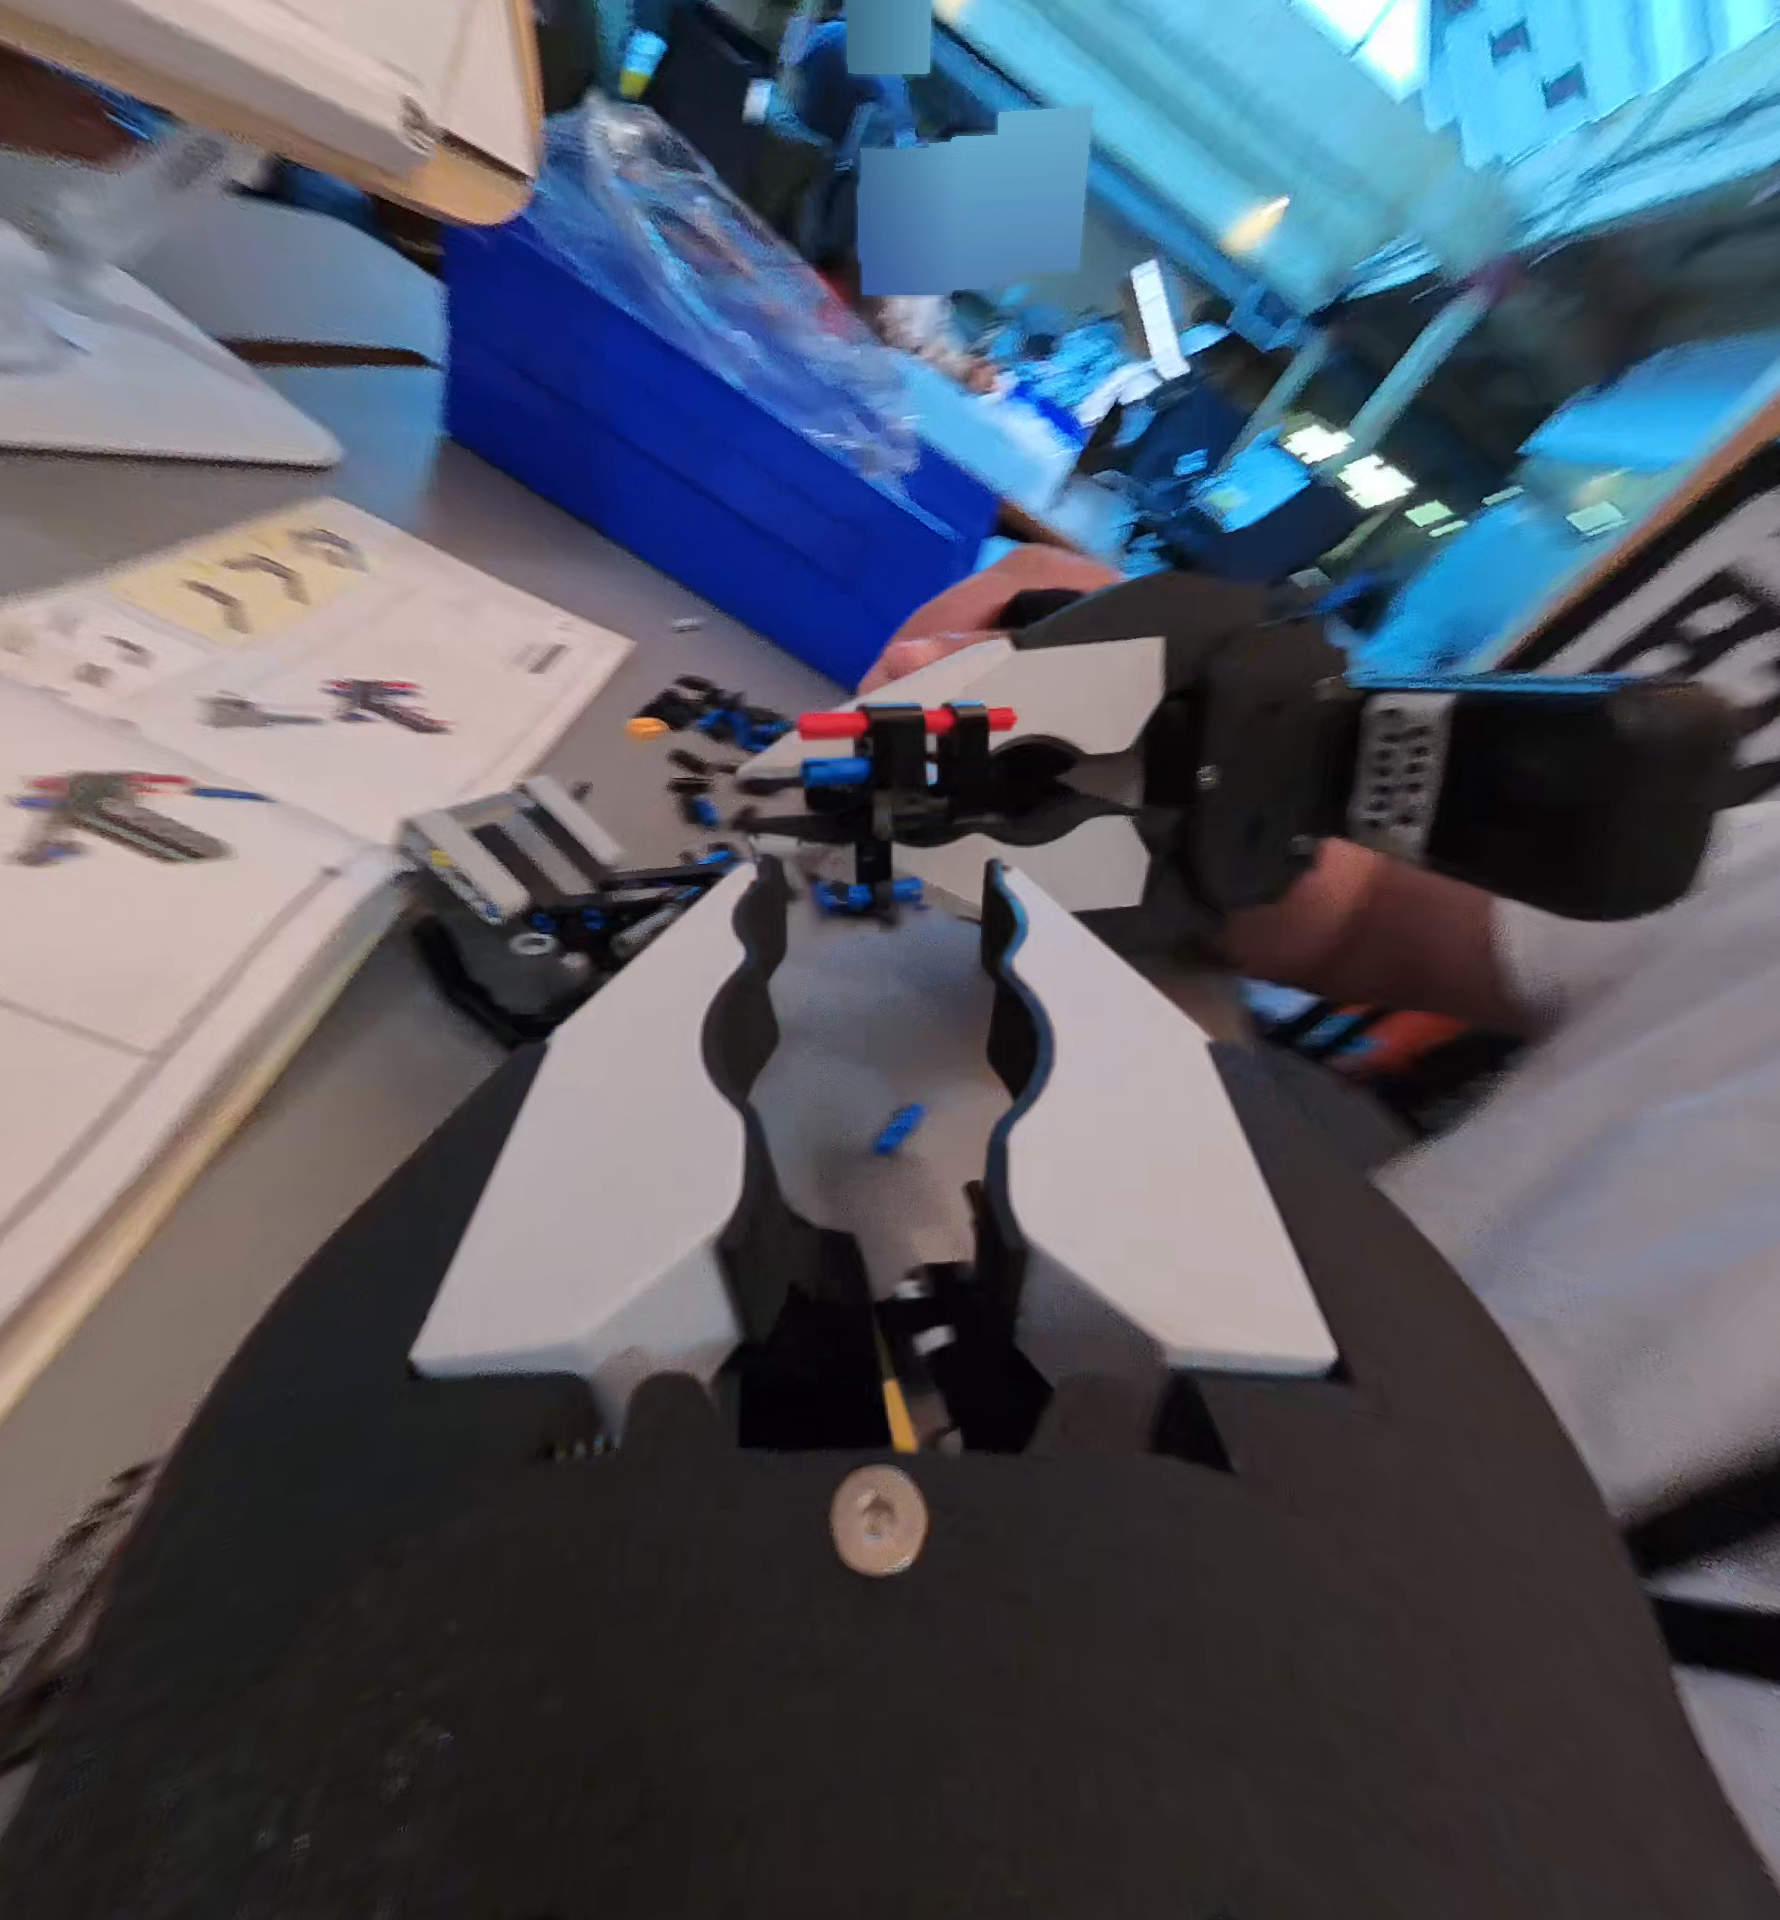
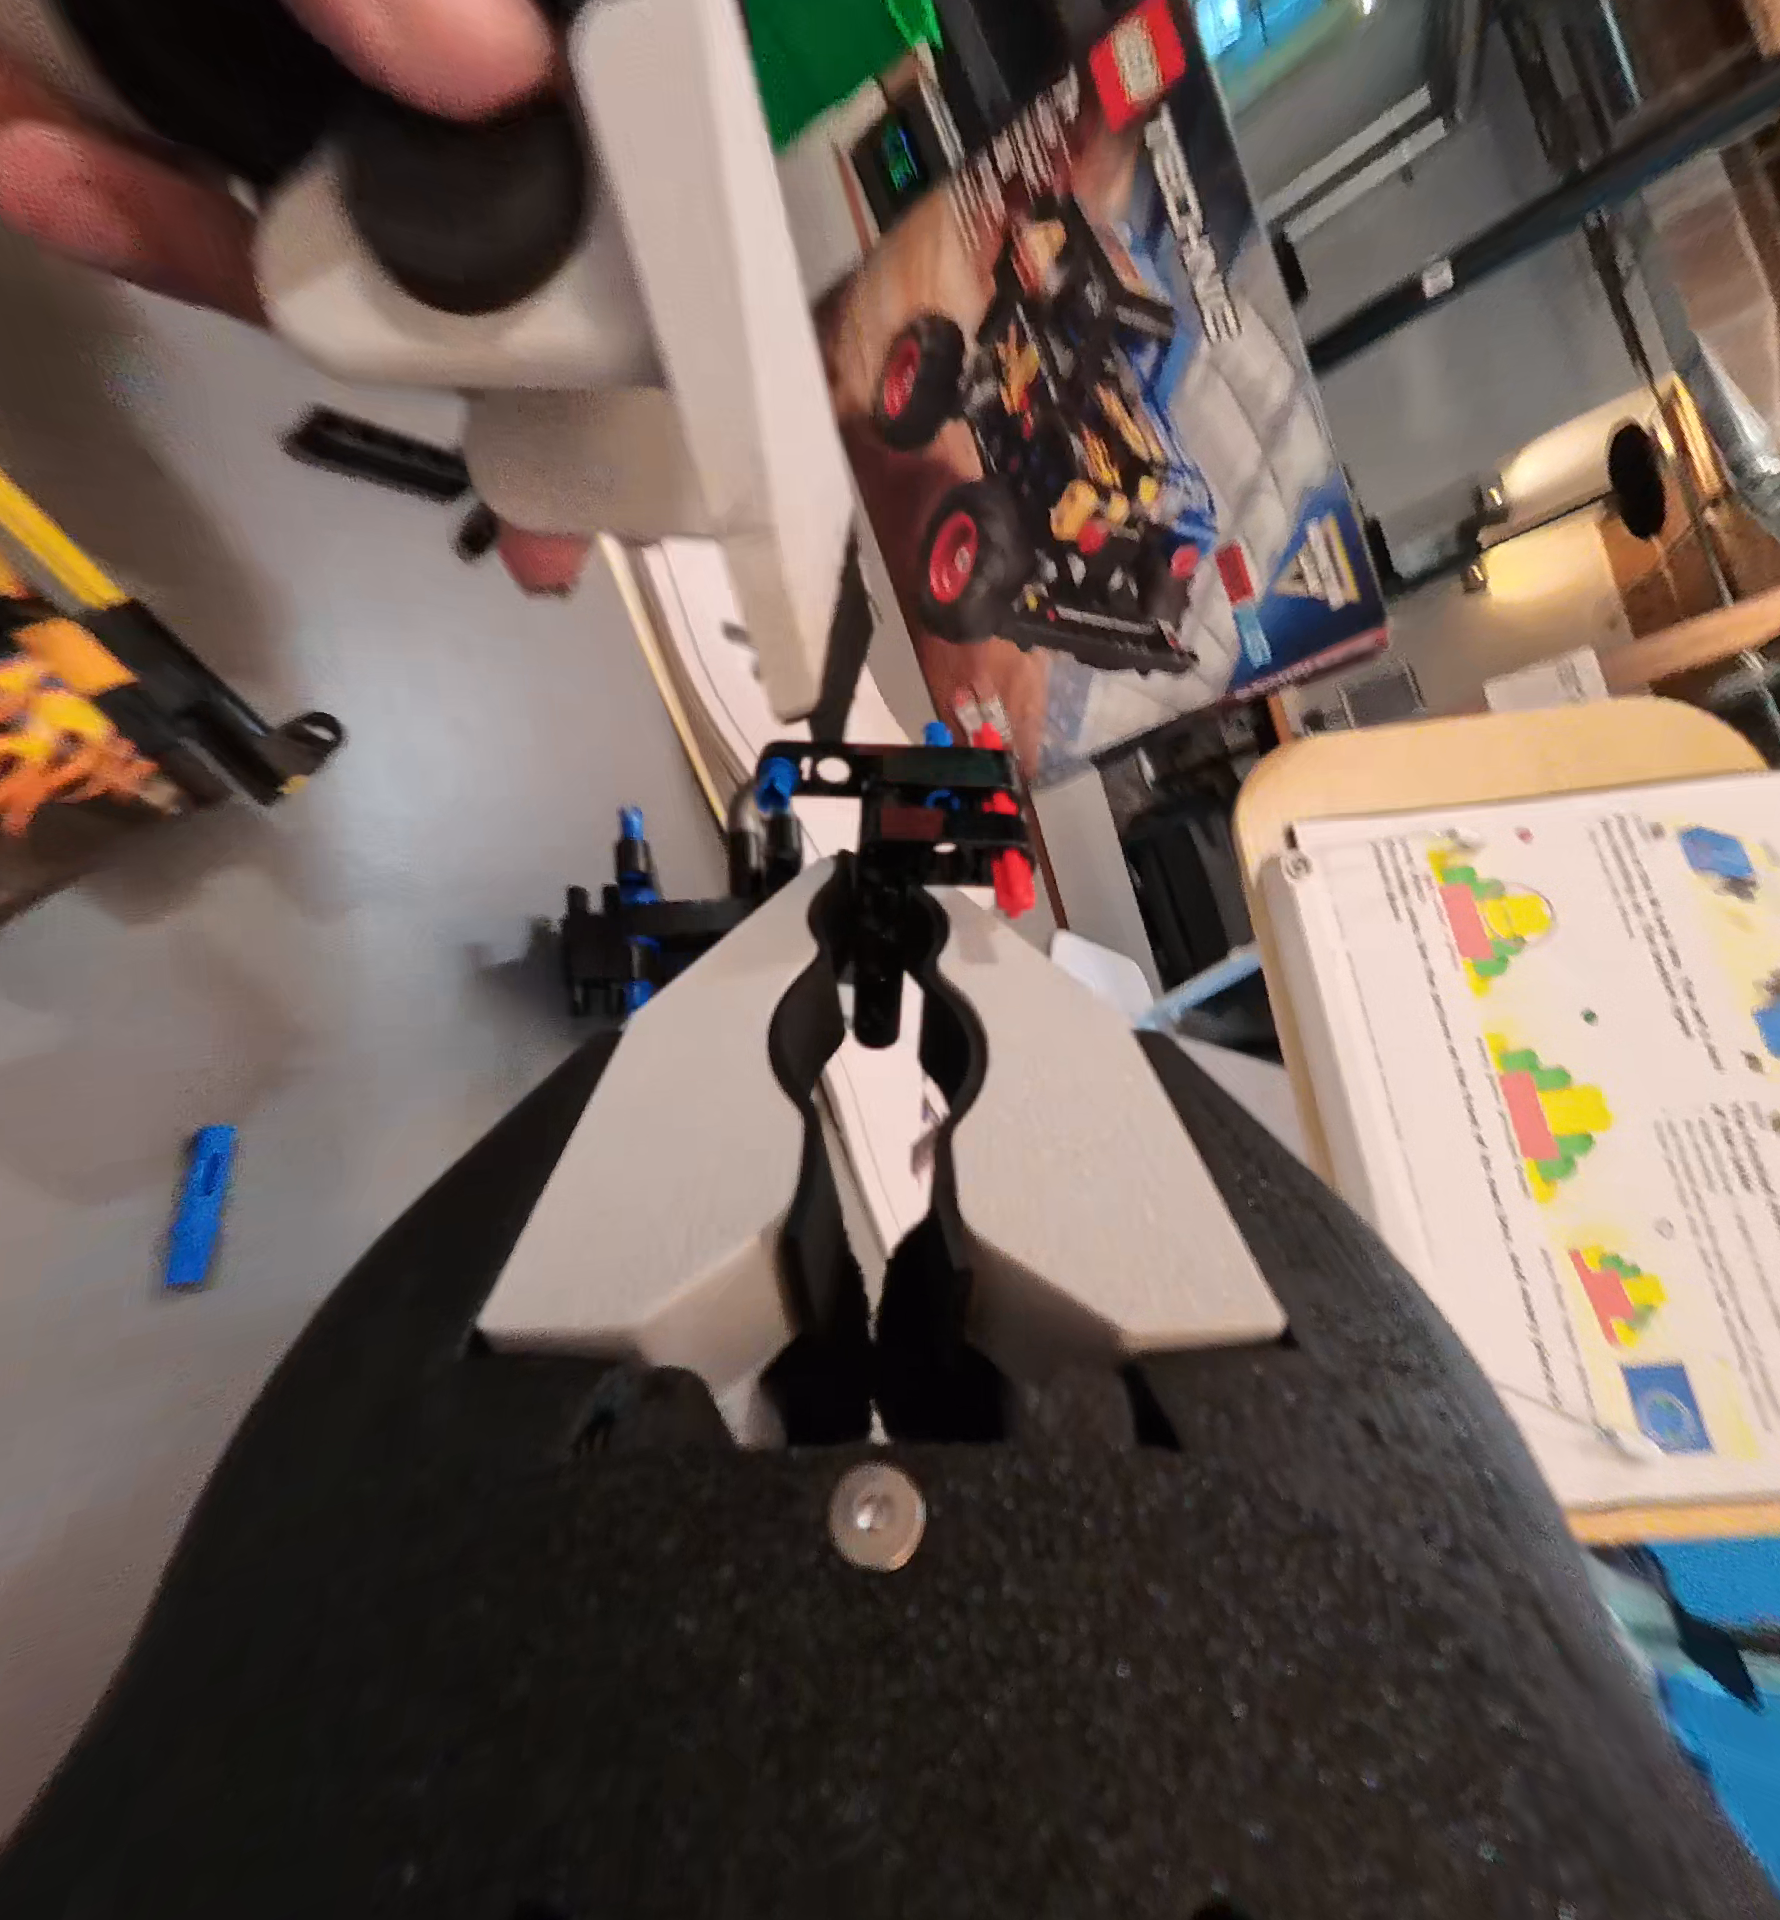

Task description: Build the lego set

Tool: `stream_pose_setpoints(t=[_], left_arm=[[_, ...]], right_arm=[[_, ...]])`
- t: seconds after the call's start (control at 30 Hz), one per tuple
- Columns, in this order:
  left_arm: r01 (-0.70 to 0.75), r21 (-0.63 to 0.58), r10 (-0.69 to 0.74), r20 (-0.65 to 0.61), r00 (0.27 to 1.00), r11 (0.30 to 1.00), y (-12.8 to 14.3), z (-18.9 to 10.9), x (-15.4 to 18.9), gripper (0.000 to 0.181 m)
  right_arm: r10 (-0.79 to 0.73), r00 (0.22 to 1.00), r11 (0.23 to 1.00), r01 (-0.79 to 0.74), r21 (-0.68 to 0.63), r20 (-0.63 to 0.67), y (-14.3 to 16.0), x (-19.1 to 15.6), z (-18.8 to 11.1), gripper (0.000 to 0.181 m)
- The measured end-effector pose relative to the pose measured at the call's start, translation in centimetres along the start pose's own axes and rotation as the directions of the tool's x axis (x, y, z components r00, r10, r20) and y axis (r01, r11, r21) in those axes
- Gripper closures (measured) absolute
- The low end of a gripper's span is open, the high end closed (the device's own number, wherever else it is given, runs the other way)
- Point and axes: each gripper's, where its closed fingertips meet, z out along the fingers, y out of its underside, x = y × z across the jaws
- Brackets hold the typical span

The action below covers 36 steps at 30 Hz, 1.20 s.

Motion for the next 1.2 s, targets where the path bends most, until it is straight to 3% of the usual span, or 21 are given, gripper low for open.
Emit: stream_pose_setpoints(t=[0.13,0.2,0.43,0.57,0.67,0.9,1.07,1.2], left_arm=[[-0.199,-0.009,0.196,0.229,0.953,0.98,-0.1,0.1,-0.9,0.138],[-0.249,-0.027,0.248,0.264,0.932,0.968,0.0,0.3,-0.8,0.135],[-0.22,-0.039,0.222,0.269,0.937,0.975,0.6,0.6,-0.9,0.139],[-0.223,-0.031,0.223,0.25,0.942,0.974,0.5,0.4,-0.6,0.155],[-0.26,-0.049,0.263,0.268,0.927,0.964,0.5,0.3,-0.6,0.155],[-0.376,-0.069,0.382,0.224,0.897,0.924,0.3,0.3,0.4,0.162],[-0.579,-0.135,0.593,0.243,0.767,0.804,0.0,0.0,1.1,0.162],[-0.649,-0.142,0.663,0.229,0.713,0.748,-0.2,-0.2,1.7,0.162]], right_arm=[[-0.048,0.996,0.995,0.041,-0.092,-0.073,0.6,-0.1,0.7,0.175],[-0.078,0.992,0.991,0.067,-0.115,-0.098,0.5,-0.2,0.9,0.175],[-0.235,0.957,0.963,0.205,-0.175,-0.172,-0.3,-0.3,1.1,0.174],[-0.304,0.929,0.944,0.265,-0.195,-0.209,-0.8,0.1,0.9,0.174],[-0.356,0.907,0.927,0.312,-0.21,-0.225,-0.9,0.2,0.8,0.174],[-0.269,0.94,0.963,0.257,-0.083,-0.21,-2.0,0.0,0.2,0.175],[-0.2,0.975,0.977,0.205,0.05,-0.099,-2.8,-0.6,-1.0,0.158],[-0.137,0.991,0.982,0.136,0.13,0.004,-2.2,-0.1,-2.1,0.153]])
